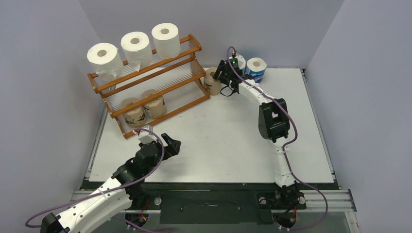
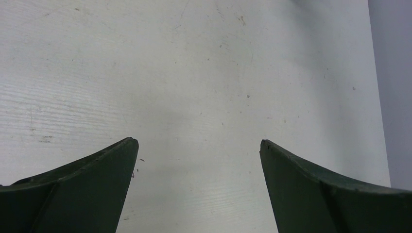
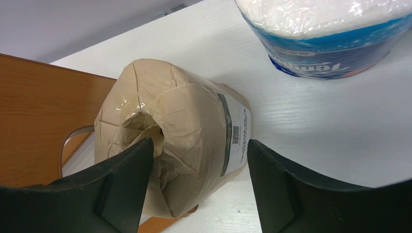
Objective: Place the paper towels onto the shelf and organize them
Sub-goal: Move the paper towel to the center of the board.
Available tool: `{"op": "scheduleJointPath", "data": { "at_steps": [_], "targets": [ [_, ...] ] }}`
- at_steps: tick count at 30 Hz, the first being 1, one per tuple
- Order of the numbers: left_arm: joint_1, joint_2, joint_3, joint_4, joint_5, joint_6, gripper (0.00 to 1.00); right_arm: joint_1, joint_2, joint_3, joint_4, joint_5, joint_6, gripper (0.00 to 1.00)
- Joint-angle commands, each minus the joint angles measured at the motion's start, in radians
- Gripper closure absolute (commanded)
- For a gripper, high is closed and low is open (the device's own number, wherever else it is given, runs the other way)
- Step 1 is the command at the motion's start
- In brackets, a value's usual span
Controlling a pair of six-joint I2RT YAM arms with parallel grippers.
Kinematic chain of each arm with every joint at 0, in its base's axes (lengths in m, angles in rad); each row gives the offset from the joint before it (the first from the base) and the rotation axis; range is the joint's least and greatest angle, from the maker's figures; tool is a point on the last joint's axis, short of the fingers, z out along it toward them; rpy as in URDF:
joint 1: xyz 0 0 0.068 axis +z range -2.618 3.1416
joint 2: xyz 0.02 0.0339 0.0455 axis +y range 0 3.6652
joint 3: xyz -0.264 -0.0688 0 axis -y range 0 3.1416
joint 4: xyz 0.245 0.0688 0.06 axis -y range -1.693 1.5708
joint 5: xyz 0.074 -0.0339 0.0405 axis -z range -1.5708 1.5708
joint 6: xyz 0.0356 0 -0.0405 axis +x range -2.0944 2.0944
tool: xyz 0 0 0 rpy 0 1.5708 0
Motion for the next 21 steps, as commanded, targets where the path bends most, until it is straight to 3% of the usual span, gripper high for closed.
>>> {"op": "scheduleJointPath", "data": {
  "at_steps": [1,15,21],
  "targets": [
    [0.004,0.009,0.002,0.046,-0.012,0.012,0.04,-0.006,0.017,0.059,-0.011,-0.007,0.002,0.35],
    [0.006,0.021,-0.004,0.047,-0.016,0.007,0.04,-0.016,0.083,0.093,-0.026,-0.030,0.023,0.48],
    [0.006,0.029,-0.007,0.052,-0.022,0.007,0.04,-0.024,0.096,0.093,0.005,-0.065,0.041,0.49]
  ]
}}
